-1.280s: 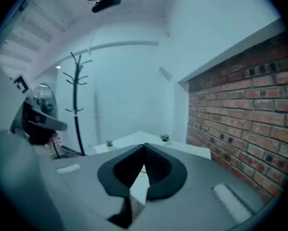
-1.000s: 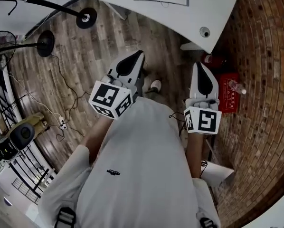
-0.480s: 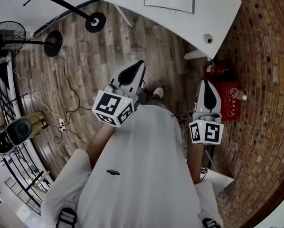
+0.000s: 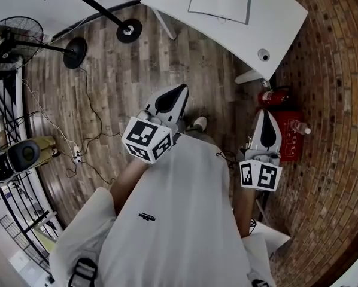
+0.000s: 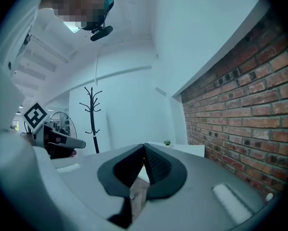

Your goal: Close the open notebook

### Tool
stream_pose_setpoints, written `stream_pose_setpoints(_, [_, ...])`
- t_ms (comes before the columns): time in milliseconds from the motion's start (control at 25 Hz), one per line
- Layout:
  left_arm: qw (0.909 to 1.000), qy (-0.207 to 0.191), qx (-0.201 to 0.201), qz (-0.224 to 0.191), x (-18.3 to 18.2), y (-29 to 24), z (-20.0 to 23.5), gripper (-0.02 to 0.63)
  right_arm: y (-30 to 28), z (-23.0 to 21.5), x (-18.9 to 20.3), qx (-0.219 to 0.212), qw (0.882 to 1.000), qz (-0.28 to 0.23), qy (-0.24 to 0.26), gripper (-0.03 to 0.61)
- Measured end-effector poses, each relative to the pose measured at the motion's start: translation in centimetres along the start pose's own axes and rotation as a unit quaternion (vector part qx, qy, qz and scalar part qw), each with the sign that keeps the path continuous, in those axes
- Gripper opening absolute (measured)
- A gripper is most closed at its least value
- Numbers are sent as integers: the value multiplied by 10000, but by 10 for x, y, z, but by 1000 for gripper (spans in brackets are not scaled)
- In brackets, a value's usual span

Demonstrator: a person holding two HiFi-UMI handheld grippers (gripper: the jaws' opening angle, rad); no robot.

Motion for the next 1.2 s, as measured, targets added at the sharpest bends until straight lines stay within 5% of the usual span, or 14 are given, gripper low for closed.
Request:
stream_pose_setpoints(280, [9992, -178, 329, 164, 1, -18, -31, 3, 18, -19, 1, 160, 9997, -88, -163, 11])
stream_pose_setpoints(520, [9991, -83, 374, 204, -4, -32, -15, 3, -5, -15, 1, 132, 9999, 14, -21, 11])
stream_pose_setpoints(1200, [9987, 95, 494, 111, -80, -160, 54, 3, -157, -57, -25, 339, 9991, 167, -177, 11])
Point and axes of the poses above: the fingertips, and each gripper's own axes: y backward along the fingers, z to its left, x out of its underside, the point moved 8 cm from there along y, backward along the fingers
